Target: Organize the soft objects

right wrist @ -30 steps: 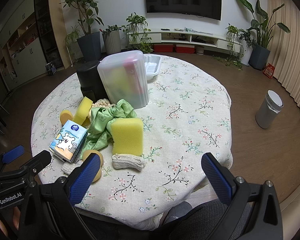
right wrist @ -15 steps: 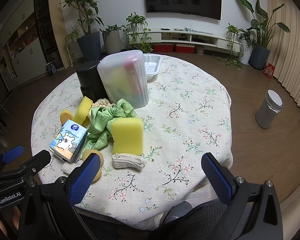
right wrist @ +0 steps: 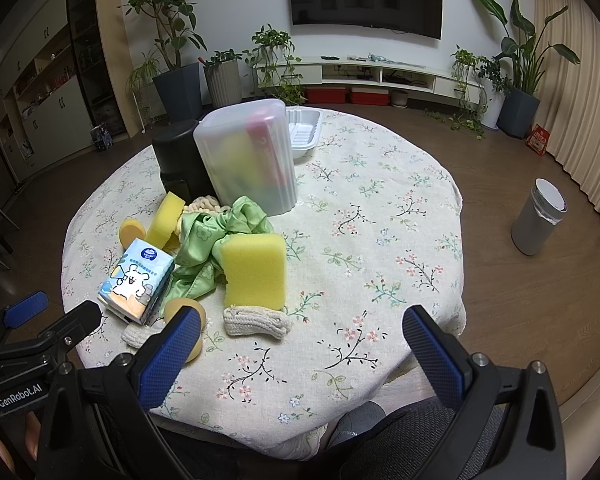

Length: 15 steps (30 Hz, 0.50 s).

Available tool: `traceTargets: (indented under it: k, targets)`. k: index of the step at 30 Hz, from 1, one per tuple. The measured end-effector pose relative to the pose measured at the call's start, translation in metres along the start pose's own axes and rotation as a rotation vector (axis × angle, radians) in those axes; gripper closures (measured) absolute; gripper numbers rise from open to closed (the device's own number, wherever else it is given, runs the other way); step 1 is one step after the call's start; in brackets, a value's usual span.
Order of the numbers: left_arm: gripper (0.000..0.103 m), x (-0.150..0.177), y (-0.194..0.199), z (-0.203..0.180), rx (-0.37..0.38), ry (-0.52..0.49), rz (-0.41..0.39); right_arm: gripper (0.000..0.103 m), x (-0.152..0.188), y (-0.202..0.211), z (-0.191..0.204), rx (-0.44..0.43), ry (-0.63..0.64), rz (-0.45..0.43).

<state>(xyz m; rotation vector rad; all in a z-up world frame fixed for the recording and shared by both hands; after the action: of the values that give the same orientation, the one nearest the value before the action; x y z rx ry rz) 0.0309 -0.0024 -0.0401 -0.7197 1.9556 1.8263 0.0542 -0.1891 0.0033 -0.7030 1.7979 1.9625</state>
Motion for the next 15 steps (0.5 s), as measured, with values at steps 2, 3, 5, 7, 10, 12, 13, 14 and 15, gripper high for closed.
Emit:
traceTargets:
  k: [2,3,5,7,10,12,13,14,15]
  targets:
    - [0.0,0.0,0.0,0.001,0.001,0.002,0.001,0.0,-0.001,0.0,0.0,-0.001,-0.001,0.001]
    - [0.0,0.001,0.0,0.0,0.001,0.002,0.002,0.0,-0.002,0.0,0.001,-0.001,-0.001,0.001]
    - [0.0,0.003,-0.002,0.001,0.0,0.005,0.005,0.0,-0.003,0.001,0.002,0.0,-0.001,0.002]
    - [0.0,0.005,-0.004,0.003,0.0,0.005,0.007,0.0,-0.003,-0.001,0.002,-0.001,-0.001,0.005]
    - [0.0,0.008,-0.006,0.008,0.012,-0.004,0.009,0.0,0.005,-0.007,-0.003,-0.007,-0.001,0.008]
    - [0.0,0.014,-0.011,0.014,0.016,-0.008,0.021,0.0,0.009,-0.007,-0.006,-0.016,0.001,0.012]
    - [0.0,0.016,-0.013,0.017,0.02,-0.005,0.032,0.0,0.006,-0.007,-0.005,-0.021,0.001,0.014]
    - [0.0,0.018,-0.014,0.02,0.028,-0.003,0.04,0.0,0.009,-0.01,-0.005,-0.041,-0.002,0.017]
    - [0.0,0.021,-0.016,0.023,0.036,-0.003,0.047,0.0,0.01,-0.014,-0.002,-0.055,-0.004,0.021]
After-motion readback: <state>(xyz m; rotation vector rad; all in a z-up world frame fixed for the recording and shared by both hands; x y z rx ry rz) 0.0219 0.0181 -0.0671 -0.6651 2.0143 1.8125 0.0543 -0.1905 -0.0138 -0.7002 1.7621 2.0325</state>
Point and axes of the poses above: each gripper's, at about its wrist camera, not at the fingertips, and y roughly against the way its jaws point, z to its left, x to its underside, the point moved 5 cm from there along -y, roughly the way its jaws point, and after that the axes turned 4 degrees about z, right-handed, at the moved point
